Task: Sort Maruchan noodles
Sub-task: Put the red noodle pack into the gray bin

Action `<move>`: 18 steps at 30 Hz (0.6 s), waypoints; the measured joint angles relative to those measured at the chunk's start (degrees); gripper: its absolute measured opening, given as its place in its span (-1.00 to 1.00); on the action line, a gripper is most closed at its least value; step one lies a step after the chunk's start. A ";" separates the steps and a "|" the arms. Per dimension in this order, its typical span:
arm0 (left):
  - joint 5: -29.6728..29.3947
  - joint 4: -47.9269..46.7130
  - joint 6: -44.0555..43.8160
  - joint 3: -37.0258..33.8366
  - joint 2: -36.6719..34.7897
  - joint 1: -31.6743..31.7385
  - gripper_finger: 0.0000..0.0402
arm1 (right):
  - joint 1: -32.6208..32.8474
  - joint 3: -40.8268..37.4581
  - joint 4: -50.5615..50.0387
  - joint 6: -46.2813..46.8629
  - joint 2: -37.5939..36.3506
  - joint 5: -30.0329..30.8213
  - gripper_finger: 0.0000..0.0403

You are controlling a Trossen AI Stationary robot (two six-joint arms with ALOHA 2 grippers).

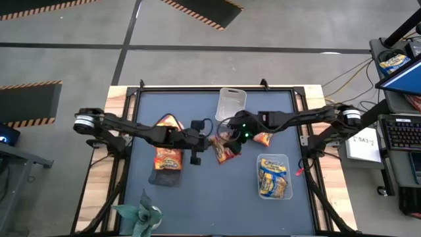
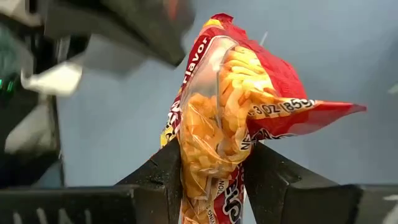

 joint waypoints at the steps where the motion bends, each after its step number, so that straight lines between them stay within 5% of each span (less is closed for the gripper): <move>1: -1.63 -0.69 0.78 0.00 -0.96 0.00 -1.00 | -0.32 0.00 -0.01 -0.33 -1.00 1.55 -0.38; 5: -6.29 -2.07 2.59 0.02 -3.34 0.32 -1.00 | -1.99 -0.02 0.20 -2.65 -4.51 8.94 -0.38; 13: -6.46 -1.96 3.82 0.05 -6.86 1.57 -1.00 | -7.75 0.00 1.59 -14.71 -7.84 27.02 -0.38; 18: -6.44 -2.04 4.06 0.05 -11.32 1.77 -1.00 | -12.44 0.04 7.16 -27.69 -5.61 27.83 -0.38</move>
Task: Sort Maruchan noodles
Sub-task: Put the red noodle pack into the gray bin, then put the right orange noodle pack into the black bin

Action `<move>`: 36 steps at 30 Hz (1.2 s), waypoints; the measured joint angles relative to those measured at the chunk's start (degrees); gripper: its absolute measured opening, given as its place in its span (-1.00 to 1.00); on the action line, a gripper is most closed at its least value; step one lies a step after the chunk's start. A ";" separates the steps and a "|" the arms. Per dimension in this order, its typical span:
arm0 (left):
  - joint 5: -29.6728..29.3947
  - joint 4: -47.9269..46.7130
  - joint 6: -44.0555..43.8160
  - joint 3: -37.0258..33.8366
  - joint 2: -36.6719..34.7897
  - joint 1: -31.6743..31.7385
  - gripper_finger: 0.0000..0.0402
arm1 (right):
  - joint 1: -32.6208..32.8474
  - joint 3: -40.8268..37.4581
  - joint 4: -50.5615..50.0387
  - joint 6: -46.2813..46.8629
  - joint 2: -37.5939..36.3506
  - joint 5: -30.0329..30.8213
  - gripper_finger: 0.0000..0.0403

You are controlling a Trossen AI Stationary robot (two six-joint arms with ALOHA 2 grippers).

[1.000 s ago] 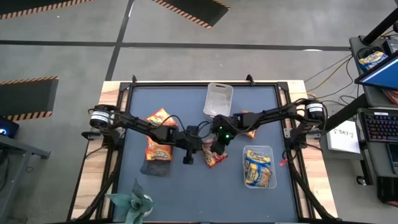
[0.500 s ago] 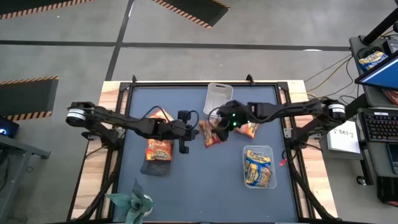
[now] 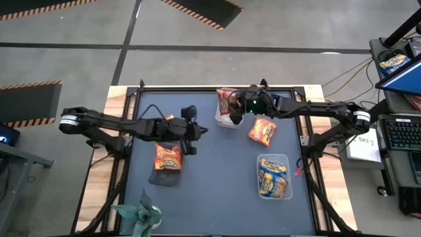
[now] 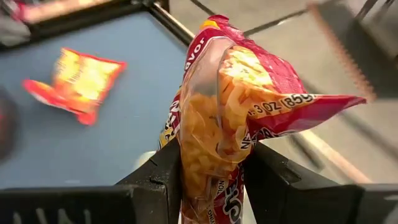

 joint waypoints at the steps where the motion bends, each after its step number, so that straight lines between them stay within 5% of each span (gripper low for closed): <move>1: 0.00 0.00 0.00 0.00 -1.09 0.00 -1.00 | -0.96 0.00 0.97 -2.74 0.76 -0.45 -0.38; 6: 0.03 -0.06 -0.32 0.02 -6.58 0.00 -1.00 | -5.19 0.00 5.07 -11.22 4.97 -0.74 -0.38; 20: 0.09 -0.78 -0.42 0.02 -11.66 0.00 -1.00 | -11.14 0.11 6.70 -8.28 13.24 -0.77 -0.19; 30: 0.09 -1.78 -0.88 0.02 -11.40 0.00 -1.00 | -11.62 0.20 1.07 -7.83 8.81 1.21 -0.04; 36: 0.11 -2.78 -1.97 0.02 -11.10 0.00 -1.00 | -11.51 2.35 -14.28 1.73 1.34 0.06 -0.04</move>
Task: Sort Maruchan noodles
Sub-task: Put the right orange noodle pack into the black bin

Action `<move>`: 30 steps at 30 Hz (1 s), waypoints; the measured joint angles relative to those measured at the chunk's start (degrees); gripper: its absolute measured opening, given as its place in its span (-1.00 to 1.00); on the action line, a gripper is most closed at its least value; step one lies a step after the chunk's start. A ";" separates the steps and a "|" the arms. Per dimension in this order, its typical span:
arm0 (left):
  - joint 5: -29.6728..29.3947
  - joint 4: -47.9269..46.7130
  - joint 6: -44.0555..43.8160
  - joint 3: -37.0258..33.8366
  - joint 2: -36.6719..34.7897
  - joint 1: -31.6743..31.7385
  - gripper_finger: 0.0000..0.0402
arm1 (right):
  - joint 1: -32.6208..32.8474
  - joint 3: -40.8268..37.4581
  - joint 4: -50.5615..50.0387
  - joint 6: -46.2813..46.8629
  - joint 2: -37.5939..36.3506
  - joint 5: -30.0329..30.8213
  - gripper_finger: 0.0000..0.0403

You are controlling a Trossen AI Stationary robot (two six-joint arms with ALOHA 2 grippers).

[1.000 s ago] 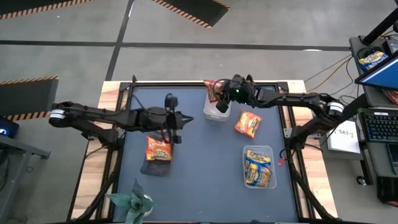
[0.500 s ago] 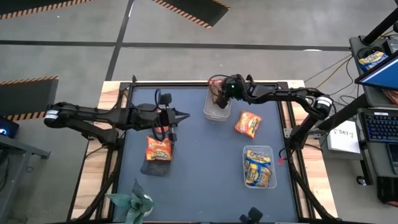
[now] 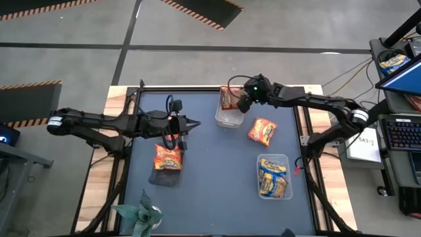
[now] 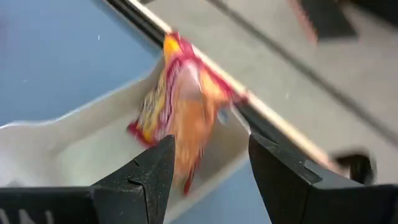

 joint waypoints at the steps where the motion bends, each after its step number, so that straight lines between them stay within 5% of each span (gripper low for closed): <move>1: -0.01 0.06 -0.07 0.00 0.13 0.00 -1.00 | 0.00 0.99 -4.50 2.31 -0.98 -1.45 -0.04; 9: 0.02 0.01 0.04 0.00 2.07 0.00 -1.00 | 7.39 5.75 -26.70 19.67 -1.87 -22.89 -0.04; 19: 0.00 0.47 1.47 0.00 3.74 0.00 -1.00 | 22.52 5.43 -42.53 30.47 6.21 -5.99 -0.04; 30: 0.02 1.18 1.71 0.00 3.74 -0.02 -1.00 | 23.65 5.43 -42.13 29.46 17.61 -2.13 -0.04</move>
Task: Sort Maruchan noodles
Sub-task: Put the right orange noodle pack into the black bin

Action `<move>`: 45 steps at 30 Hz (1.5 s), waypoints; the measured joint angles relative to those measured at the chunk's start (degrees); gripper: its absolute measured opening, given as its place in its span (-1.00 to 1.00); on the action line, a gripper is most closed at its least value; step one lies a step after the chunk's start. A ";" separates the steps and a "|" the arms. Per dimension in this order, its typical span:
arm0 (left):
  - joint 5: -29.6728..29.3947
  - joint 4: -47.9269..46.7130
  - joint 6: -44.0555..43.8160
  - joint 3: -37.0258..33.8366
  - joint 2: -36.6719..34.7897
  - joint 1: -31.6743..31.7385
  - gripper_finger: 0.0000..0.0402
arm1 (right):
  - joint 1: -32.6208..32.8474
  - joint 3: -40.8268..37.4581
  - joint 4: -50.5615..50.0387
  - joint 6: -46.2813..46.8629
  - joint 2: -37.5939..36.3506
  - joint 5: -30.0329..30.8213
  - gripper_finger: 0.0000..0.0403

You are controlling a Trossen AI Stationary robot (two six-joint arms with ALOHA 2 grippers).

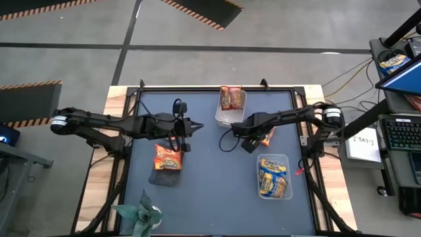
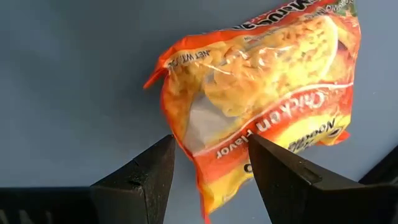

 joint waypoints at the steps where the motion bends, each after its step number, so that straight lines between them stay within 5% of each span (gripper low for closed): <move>1: -0.02 0.00 0.00 0.00 0.00 0.02 -1.00 | 0.00 0.00 0.00 -0.01 0.73 0.42 -0.04; 8: -0.01 0.04 0.00 0.00 0.00 0.02 -1.00 | 0.73 0.00 0.35 0.13 3.86 3.72 -0.16; 16: -0.02 0.35 -0.16 0.00 0.00 0.02 -1.00 | 1.01 -0.20 1.44 0.38 4.27 5.00 -0.89; 23: -0.02 0.86 -0.17 0.00 -3.37 -1.34 -1.00 | 2.16 -0.18 0.07 -1.12 -0.82 6.11 -0.96; 34: 0.13 -0.78 -2.15 0.00 -16.15 -6.69 -1.00 | 2.27 -2.30 3.64 -0.63 -24.88 6.40 -0.96; 39: 1.05 -1.30 -4.67 0.00 -20.38 -9.38 -1.00 | 2.81 -3.68 13.08 -2.59 -34.67 0.30 -0.96; 45: 1.08 -1.31 -6.70 0.00 -23.70 -11.53 -1.00 | 3.91 -8.07 37.87 -6.94 -38.82 -11.28 -0.96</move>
